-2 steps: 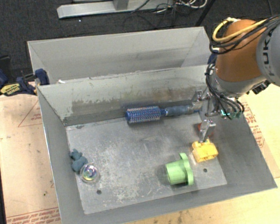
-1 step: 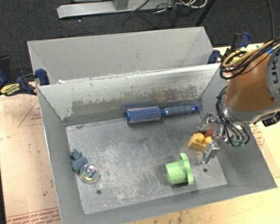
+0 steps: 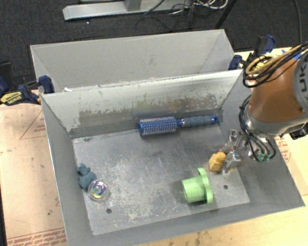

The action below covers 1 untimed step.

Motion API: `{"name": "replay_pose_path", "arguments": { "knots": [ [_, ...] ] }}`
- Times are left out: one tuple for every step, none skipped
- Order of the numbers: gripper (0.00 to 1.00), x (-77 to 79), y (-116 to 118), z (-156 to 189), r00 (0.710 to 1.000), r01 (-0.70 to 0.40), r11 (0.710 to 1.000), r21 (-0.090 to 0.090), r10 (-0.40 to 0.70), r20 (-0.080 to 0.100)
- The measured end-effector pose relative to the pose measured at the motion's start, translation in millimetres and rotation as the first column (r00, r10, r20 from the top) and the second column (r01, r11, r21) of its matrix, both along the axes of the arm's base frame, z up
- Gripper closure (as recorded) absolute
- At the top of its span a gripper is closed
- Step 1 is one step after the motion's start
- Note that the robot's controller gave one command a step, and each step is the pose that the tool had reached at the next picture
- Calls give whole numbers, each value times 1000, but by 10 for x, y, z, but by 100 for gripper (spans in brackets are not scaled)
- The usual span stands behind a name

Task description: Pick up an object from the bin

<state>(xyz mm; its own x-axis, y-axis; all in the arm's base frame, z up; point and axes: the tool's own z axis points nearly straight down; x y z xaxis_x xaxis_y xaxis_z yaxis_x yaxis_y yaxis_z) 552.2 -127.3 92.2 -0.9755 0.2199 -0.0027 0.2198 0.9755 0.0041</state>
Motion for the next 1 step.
{"name": "replay_pose_path", "arguments": {
  "knots": [
    [100,-39,-74,1391,1000,19,1000,-5,-19,8]
  ]
}}
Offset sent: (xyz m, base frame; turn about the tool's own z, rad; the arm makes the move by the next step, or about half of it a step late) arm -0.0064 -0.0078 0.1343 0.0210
